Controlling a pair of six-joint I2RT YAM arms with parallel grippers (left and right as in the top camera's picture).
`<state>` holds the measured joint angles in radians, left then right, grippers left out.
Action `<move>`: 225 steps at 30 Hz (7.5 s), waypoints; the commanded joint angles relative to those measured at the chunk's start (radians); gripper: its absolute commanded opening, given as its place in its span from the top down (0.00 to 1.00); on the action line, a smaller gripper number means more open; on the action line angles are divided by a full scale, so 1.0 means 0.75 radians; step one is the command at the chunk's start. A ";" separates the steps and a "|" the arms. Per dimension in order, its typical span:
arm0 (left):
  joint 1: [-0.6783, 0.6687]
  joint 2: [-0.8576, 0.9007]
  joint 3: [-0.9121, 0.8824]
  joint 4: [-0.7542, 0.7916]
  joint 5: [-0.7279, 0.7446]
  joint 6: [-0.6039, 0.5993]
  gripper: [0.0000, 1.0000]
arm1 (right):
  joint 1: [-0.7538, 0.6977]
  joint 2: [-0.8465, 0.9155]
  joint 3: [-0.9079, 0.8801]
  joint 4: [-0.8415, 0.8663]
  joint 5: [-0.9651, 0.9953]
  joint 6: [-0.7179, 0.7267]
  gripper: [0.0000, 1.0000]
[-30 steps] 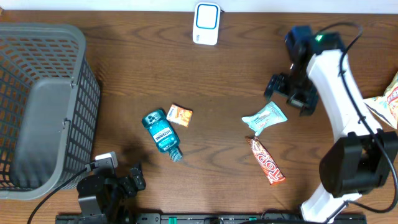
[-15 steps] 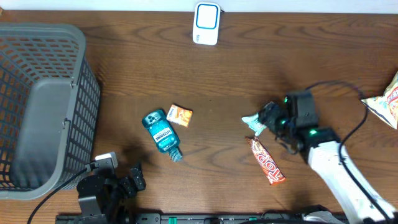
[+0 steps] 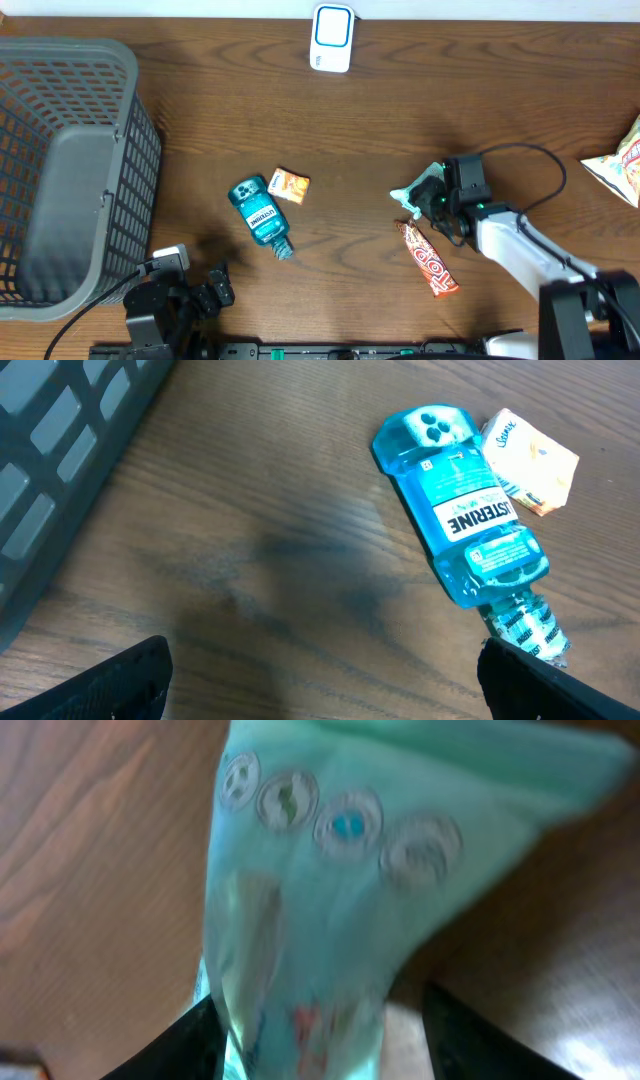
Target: Scan the item barcode
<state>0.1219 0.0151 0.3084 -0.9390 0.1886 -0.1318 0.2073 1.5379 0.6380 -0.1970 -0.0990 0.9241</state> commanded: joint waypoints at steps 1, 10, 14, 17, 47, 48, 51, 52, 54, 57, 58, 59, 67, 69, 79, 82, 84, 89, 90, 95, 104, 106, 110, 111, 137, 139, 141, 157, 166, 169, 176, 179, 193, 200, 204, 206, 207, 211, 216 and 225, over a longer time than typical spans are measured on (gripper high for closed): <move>0.001 -0.005 -0.010 -0.044 0.004 -0.006 0.02 | 0.013 0.161 -0.031 0.007 0.059 0.040 0.64; 0.001 -0.005 -0.010 -0.044 0.003 -0.006 0.02 | -0.018 0.035 0.023 0.032 -0.284 0.039 0.99; 0.001 -0.005 -0.010 -0.044 0.004 -0.006 0.02 | -0.078 -0.127 0.072 0.070 -0.847 0.168 0.99; 0.001 -0.005 -0.010 -0.044 0.004 -0.006 0.02 | -0.101 -0.197 0.073 0.075 -1.078 0.461 0.99; 0.001 -0.005 -0.010 -0.044 0.004 -0.006 0.02 | -0.100 -0.238 0.073 0.018 -1.651 1.201 0.99; 0.001 -0.005 -0.010 -0.044 0.004 -0.006 0.02 | -0.100 -0.238 0.073 0.018 -1.647 1.200 0.99; 0.001 -0.005 -0.010 -0.044 0.004 -0.006 0.02 | -0.100 -0.238 0.073 0.019 -1.598 1.200 0.99; 0.001 -0.005 -0.010 -0.044 0.004 -0.006 0.02 | -0.100 -0.238 0.073 0.019 -1.575 1.200 0.99; 0.001 -0.005 -0.010 -0.044 0.004 -0.006 0.02 | -0.100 -0.238 0.073 0.019 -1.517 1.145 0.99; 0.001 -0.005 -0.010 -0.044 0.004 -0.006 0.02 | -0.100 -0.238 0.073 0.025 -1.347 1.071 0.98; 0.001 -0.005 -0.010 -0.044 0.004 -0.006 0.02 | -0.100 -0.238 0.073 0.030 -1.253 1.007 0.99; 0.001 -0.005 -0.010 -0.044 0.003 -0.006 0.02 | -0.099 -0.238 0.073 0.030 -1.146 0.900 0.98; 0.001 -0.005 -0.010 -0.044 0.003 -0.006 0.02 | 0.105 -0.232 0.072 0.037 -0.745 -0.743 0.95; 0.001 -0.005 -0.010 -0.044 0.004 -0.006 0.02 | 0.173 -0.223 0.072 -0.001 -0.743 -0.923 0.92; 0.001 -0.005 -0.010 -0.044 0.004 -0.006 0.02 | 0.309 -0.134 0.072 -0.168 -0.481 -1.182 0.58; 0.001 -0.005 -0.010 -0.044 0.003 -0.006 0.02 | 0.309 -0.131 0.076 -0.166 -0.465 -1.178 0.17; 0.001 -0.005 -0.010 -0.044 0.003 -0.006 0.02 | 0.309 -0.136 0.111 -0.193 -0.502 -1.179 0.01; 0.001 -0.005 -0.010 -0.044 0.004 -0.006 0.02 | 0.351 -0.159 0.266 -0.329 -0.567 -1.185 0.01; 0.001 -0.005 -0.010 -0.044 0.004 -0.006 0.02 | 0.402 -0.162 0.313 -0.374 -0.488 -1.185 0.01; 0.001 -0.005 -0.010 -0.044 0.004 -0.006 0.02 | 0.615 -0.159 0.358 -0.428 0.011 -1.016 0.01; 0.001 -0.005 -0.010 -0.044 0.003 -0.006 0.02 | 0.880 0.016 0.356 -0.522 0.514 -0.593 0.42; 0.001 -0.005 -0.010 -0.044 0.004 -0.006 0.02 | 0.895 0.054 0.356 -0.526 0.514 -0.584 0.50; 0.001 -0.005 -0.010 -0.044 0.003 -0.006 0.02 | 0.941 0.099 0.359 -0.532 0.536 -0.548 0.50; 0.001 -0.005 -0.010 -0.044 0.004 -0.006 0.02 | 0.946 0.099 0.359 -0.537 0.550 -0.530 0.50; 0.001 -0.005 -0.010 -0.044 0.004 -0.006 0.02 | 0.911 0.221 0.811 -0.999 0.528 -0.534 0.31; 0.001 -0.005 -0.010 -0.044 0.003 -0.006 0.02 | 0.907 0.211 0.855 -1.008 0.528 -0.536 0.37; 0.001 -0.005 -0.010 -0.044 0.004 -0.006 0.02 | 0.907 0.217 0.848 -0.993 0.528 -0.536 0.49; 0.001 -0.005 -0.010 -0.044 0.003 -0.006 0.02 | 0.865 0.244 0.435 -0.737 0.423 -0.389 0.96; 0.001 -0.005 -0.010 -0.044 0.004 -0.006 0.02 | 0.865 0.244 0.384 -0.662 0.422 -0.357 0.92; 0.001 -0.005 -0.010 -0.044 0.004 -0.006 0.02 | 0.865 0.244 0.377 -0.643 0.422 -0.357 0.92; 0.001 -0.005 -0.010 -0.044 0.004 -0.006 0.02 | 0.865 0.244 0.288 -0.588 0.352 -0.355 0.86; 0.001 -0.005 -0.010 -0.044 0.003 -0.006 0.02 | 0.865 0.243 0.298 -0.590 0.342 -0.369 0.82; 0.001 -0.005 -0.010 -0.044 0.003 -0.006 0.02 | 0.859 0.235 0.910 -1.106 0.323 -0.676 0.11; 0.001 -0.005 -0.010 -0.044 0.004 -0.006 0.02 | 0.866 0.242 0.827 -1.120 0.335 -0.676 0.11; 0.001 -0.005 -0.010 -0.044 0.004 -0.006 0.02 | 0.892 0.242 0.732 -1.120 0.366 -0.676 0.21; 0.001 -0.005 -0.010 -0.044 0.004 -0.006 0.02 | 0.914 0.242 0.684 -1.116 0.390 -0.675 0.23; 0.001 -0.005 -0.010 -0.044 0.004 -0.006 0.02 | 0.923 0.242 0.661 -1.108 0.408 -0.674 0.25; 0.001 -0.005 -0.010 -0.044 0.004 -0.006 0.02 | 0.966 0.244 0.554 -1.015 0.509 -0.674 0.27; 0.001 -0.005 -0.010 -0.044 0.004 -0.006 0.02 | 0.993 0.244 0.449 -0.914 0.556 -0.675 0.35; 0.001 -0.005 -0.010 -0.044 0.004 -0.006 0.02 | 0.992 0.244 0.319 -0.794 0.712 -0.669 0.51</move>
<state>0.1215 0.0151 0.3084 -0.9390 0.1886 -0.1318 0.9421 1.7176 0.9016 -0.8108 0.3790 0.4126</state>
